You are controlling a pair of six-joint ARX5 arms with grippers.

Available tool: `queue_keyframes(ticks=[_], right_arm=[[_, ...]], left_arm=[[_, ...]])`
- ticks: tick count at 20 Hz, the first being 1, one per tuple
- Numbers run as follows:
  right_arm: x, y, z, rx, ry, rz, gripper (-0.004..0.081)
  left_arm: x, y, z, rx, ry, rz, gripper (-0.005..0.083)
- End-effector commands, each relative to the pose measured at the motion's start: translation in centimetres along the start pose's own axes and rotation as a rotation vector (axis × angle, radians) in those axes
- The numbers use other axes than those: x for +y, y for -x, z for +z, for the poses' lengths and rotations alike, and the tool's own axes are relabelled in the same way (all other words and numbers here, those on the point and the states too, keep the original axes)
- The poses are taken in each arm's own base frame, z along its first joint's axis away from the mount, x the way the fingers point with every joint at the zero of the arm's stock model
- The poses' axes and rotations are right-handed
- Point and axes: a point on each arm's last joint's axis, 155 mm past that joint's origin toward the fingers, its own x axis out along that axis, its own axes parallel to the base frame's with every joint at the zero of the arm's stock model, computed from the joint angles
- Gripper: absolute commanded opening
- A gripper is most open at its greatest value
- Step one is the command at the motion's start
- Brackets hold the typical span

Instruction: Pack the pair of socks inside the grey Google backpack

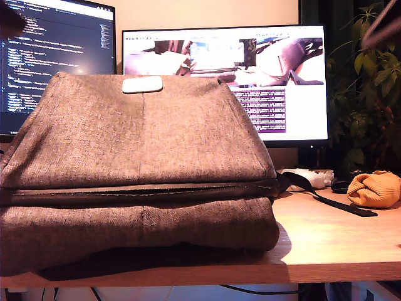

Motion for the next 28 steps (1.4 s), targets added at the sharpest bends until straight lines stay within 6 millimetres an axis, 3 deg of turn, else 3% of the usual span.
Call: queue_keyframes(ticks=[1, 6, 8, 11, 14, 17, 18, 19, 20, 22, 23, 25, 28], right_arm=[[0.5, -0.2, 0.2, -0.001, 0.025, 0.021, -0.0012], [0.9, -1.1, -0.4, 0.032, 0.031, 0.045, -0.0012], [0.9, -1.3, -0.3, 0.03, 0.033, 0.046, -0.0012], [0.8, -1.3, 0.6, -0.003, 0.07, 0.044, -0.0012], [0.8, -1.3, 0.9, -0.016, 0.1, 0.043, -0.0012], [0.8, -1.3, 0.9, -0.017, 0.101, 0.043, -0.0012], [0.9, -1.3, 0.9, -0.017, 0.101, 0.044, -0.0012], [0.9, -1.3, 0.9, -0.017, 0.101, 0.049, -0.0012], [1.0, -1.3, 0.9, -0.018, 0.1, 0.052, -0.0012], [1.5, -1.5, 1.0, -0.02, 0.11, 0.076, 0.0012], [1.7, -1.7, 1.1, -0.024, 0.139, 0.082, 0.0069], [2.2, -2.2, 1.4, -0.034, 0.212, 0.101, 0.0215], [3.4, -3.6, 2.3, -0.064, 0.253, 0.146, 0.0276]], left_arm=[[0.9, -0.6, 0.1, 0.021, 0.011, 0.031, 0.0767], [2.0, -2.7, 2.3, 0.031, -0.005, 0.064, 0.0768], [3.0, -3.8, 2.3, 0.069, -0.01, 0.121, 0.0768], [3.3, -5.8, 1.3, 0.144, -0.007, 0.118, 0.0767], [2.5, -7.1, -1.3, 0.276, 0.018, 0.086, 0.0766], [3.6, -7.7, -2.0, 0.314, 0.001, 0.154, 0.0759], [3.6, -7.8, -2.0, 0.318, 0.002, 0.155, 0.072], [3.6, -7.8, -1.8, 0.314, 0.001, 0.155, 0.0607], [3.6, -7.8, -1.4, 0.305, -0.001, 0.154, 0.0418], [2.7, -7.9, -0.1, 0.279, 0.0, 0.109, -0.0041], [2.3, -8.0, 0.9, 0.258, -0.002, 0.086, -0.0003], [1.7, -7.9, 3.3, 0.207, -0.012, 0.056, -0.0024], [0.9, -7.4, 7.5, 0.124, -0.028, 0.02, -0.0024]])
